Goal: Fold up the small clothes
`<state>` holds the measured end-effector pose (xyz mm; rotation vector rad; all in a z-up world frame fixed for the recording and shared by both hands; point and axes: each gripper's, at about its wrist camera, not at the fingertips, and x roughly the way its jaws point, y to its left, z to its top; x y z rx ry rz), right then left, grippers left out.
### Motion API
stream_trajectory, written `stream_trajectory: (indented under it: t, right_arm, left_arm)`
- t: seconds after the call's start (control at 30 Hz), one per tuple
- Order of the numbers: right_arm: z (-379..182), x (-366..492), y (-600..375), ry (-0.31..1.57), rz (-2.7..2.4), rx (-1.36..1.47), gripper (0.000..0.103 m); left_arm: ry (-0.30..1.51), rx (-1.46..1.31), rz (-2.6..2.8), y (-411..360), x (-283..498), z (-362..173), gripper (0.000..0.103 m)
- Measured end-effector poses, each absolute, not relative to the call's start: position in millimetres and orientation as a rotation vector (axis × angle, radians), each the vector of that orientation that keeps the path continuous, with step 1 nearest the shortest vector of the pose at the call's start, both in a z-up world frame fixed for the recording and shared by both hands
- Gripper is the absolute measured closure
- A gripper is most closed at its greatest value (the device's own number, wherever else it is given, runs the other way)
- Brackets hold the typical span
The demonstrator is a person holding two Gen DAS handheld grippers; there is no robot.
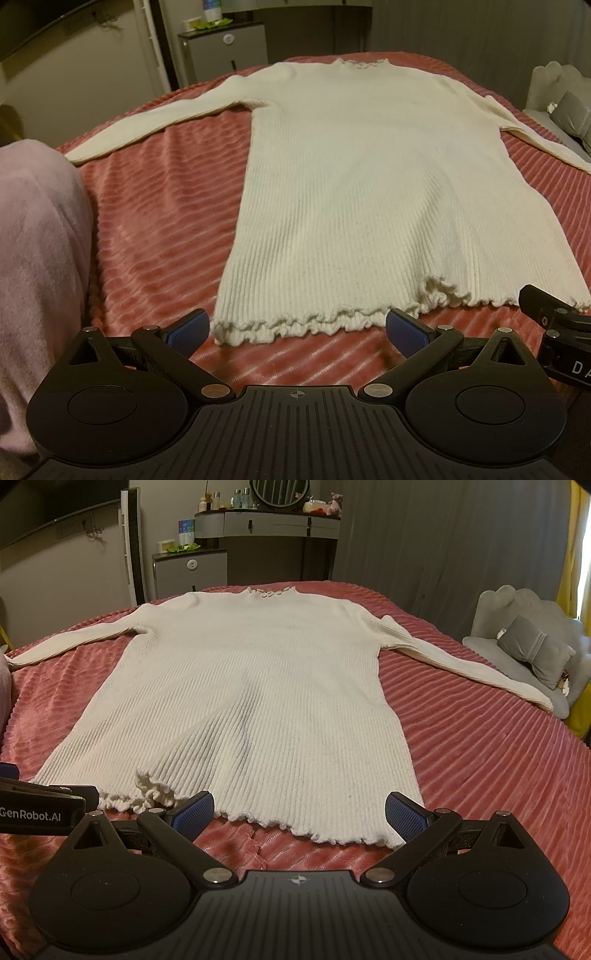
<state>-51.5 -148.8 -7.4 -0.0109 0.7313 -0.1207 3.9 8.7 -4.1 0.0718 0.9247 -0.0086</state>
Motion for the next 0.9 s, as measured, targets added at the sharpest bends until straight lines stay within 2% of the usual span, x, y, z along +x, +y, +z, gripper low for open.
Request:
stream_trajectory:
  t: [0.63, 0.9]
  right_arm:
    - [-6.3, -49.8, -155.5, 0.738, -0.113, 0.026, 0.004]
    - [-6.5, -48.8, -173.5, 0.768, -0.014, 0.204, 0.004]
  left_arm:
    - [0.902, 0.019, -0.004, 12.2, 0.2, 6.7, 0.000]
    - [0.874, 0.049, -0.008, 6.3, 1.8, 13.6, 0.000]
